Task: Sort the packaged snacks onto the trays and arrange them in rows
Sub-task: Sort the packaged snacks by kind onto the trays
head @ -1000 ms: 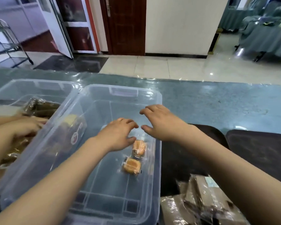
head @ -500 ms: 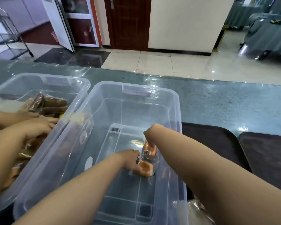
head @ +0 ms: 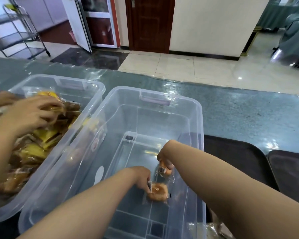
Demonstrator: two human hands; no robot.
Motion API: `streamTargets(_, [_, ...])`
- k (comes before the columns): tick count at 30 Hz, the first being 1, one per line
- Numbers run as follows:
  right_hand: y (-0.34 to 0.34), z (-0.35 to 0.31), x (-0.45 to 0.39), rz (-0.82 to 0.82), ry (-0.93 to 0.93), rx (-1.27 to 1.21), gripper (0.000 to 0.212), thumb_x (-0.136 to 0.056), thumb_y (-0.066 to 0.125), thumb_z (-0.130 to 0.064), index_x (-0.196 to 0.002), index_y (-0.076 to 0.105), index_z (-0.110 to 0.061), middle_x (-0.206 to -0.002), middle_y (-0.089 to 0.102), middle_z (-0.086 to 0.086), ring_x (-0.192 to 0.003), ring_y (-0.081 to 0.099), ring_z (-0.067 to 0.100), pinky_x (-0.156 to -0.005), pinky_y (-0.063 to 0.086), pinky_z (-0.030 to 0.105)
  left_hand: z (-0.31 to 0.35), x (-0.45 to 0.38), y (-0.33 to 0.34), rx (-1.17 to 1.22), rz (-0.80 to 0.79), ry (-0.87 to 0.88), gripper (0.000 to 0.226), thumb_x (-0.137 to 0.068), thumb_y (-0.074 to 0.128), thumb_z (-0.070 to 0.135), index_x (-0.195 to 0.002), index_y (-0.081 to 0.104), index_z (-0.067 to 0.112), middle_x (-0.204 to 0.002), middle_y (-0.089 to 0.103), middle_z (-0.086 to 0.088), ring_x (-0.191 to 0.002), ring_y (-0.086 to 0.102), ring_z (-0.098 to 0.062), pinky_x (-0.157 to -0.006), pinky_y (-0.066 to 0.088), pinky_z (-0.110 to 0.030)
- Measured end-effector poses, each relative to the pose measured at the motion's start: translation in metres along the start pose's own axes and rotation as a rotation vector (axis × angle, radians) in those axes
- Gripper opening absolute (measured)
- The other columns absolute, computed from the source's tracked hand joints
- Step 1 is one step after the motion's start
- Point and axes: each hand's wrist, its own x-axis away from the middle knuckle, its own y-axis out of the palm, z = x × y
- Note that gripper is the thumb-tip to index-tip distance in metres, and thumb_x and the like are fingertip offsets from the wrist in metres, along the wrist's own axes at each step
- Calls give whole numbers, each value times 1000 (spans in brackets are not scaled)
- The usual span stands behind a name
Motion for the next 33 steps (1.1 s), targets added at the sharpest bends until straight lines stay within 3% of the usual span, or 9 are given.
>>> streamTargets(6, [-2,5,0,-8,-8,-91,35,-91,61,-25,-125,59,-15,-125,58,4,-95,51,27,-84,43,38,-13,1,-13,-18,-23,-1,53,-84,71,44,-119,63,6,-120,65,-11,-108,61,-30,-90,48,-34])
streamTargets(11, [2,16,10,117,6,-238,29,-95,54,-11,-124,59,-10,-98,48,4,-92,44,27,-88,42,35,-21,4,-26,3,20,11,28,-84,70,27,-110,70,17,-113,68,-1,-100,63,-20,-82,49,-29])
streamTargets(13, [-1,16,10,146,35,-234,11,-92,59,-11,-101,64,-8,-86,49,2,-87,48,26,-82,45,33,-23,7,-32,12,15,17,21,-84,69,23,-103,73,17,-104,71,2,-89,64,-15,-73,47,-24])
streamTargets(15, [-7,12,16,166,74,-253,9,-89,62,-12,-82,57,-10,-89,52,2,-86,51,26,-78,46,32,-24,13,-39,41,-6,23,12,-85,66,23,-94,73,17,-84,71,7,-72,61,-8,-63,45,-20])
streamTargets(17, [-11,12,23,218,102,-316,8,-90,60,-10,-96,58,-14,-100,50,1,-93,52,27,-79,45,32,-25,19,-49,57,12,29,6,-86,65,23,-88,70,20,-76,71,8,-69,62,-6,-61,43,-18])
streamTargets(20, [-17,17,37,436,170,-418,26,-91,59,-12,-117,61,-13,-113,57,3,-108,58,27,-80,48,32,-25,34,-68,83,145,27,6,-84,66,23,-79,64,26,-86,74,4,-76,63,-11,-71,49,-23])
streamTargets(22, [-22,19,48,571,201,-465,22,-93,57,-13,-115,63,-14,-116,60,1,-105,60,26,-72,43,30,-22,50,-82,77,253,25,10,-84,68,23,-80,61,30,-85,69,8,-84,62,-13,-75,48,-25])
streamTargets(26, [-22,25,93,732,217,-566,2,-92,58,-12,-93,57,-13,-112,59,5,-93,57,26,-69,41,32,-9,91,-105,16,481,24,11,-87,65,26,-81,57,30,-76,59,13,-79,55,-12,-60,38,-23])
streamTargets(33, [45,45,196,1155,352,-862,13,-80,56,-10,-93,59,-11,-97,61,12,-94,59,31,-67,35,29,39,163,-115,-19,862,25,12,-89,66,35,-82,56,34,-86,65,13,-85,61,-16,-69,45,-31])
